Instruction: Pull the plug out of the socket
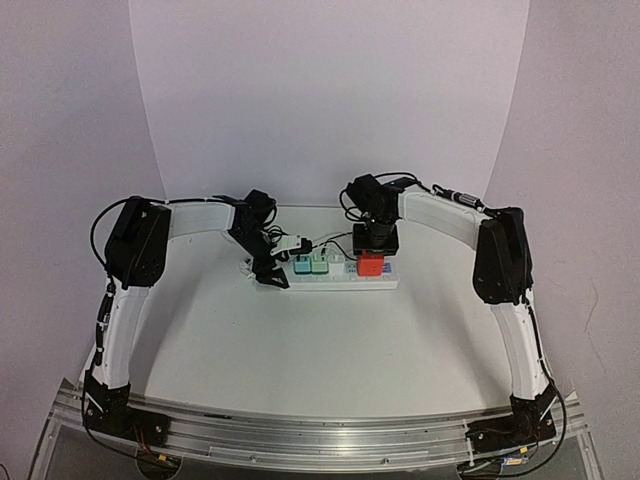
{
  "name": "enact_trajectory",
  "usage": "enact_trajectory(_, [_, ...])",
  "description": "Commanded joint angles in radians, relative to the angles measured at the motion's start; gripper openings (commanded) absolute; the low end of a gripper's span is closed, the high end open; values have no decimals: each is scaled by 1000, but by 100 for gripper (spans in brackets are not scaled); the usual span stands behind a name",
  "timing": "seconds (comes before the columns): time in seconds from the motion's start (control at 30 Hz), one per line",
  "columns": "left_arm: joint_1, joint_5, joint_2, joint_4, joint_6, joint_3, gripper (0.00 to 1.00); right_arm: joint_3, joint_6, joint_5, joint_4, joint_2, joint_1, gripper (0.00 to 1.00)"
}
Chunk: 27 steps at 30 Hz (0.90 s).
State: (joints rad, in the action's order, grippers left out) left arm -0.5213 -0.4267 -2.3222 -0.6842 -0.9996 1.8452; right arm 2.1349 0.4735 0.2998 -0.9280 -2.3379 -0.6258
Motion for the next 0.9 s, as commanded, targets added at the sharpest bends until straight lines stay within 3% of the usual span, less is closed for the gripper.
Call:
enact_trajectory(0.0, [-2, 131, -69, -23, -16, 3, 0, -48, 180, -151, 22, 145, 47, 0])
enact_trajectory(0.23, [-2, 131, -73, -22, -24, 5, 0, -4, 207, -196, 20, 134, 47, 0])
enact_trajectory(0.6, [-2, 126, -78, -40, -20, 22, 0, 51, -43, 171, -77, 95, -75, 0])
enact_trajectory(0.87, [-1, 123, -76, -37, -14, 20, 0, 53, -113, 201, -76, 109, -81, 0])
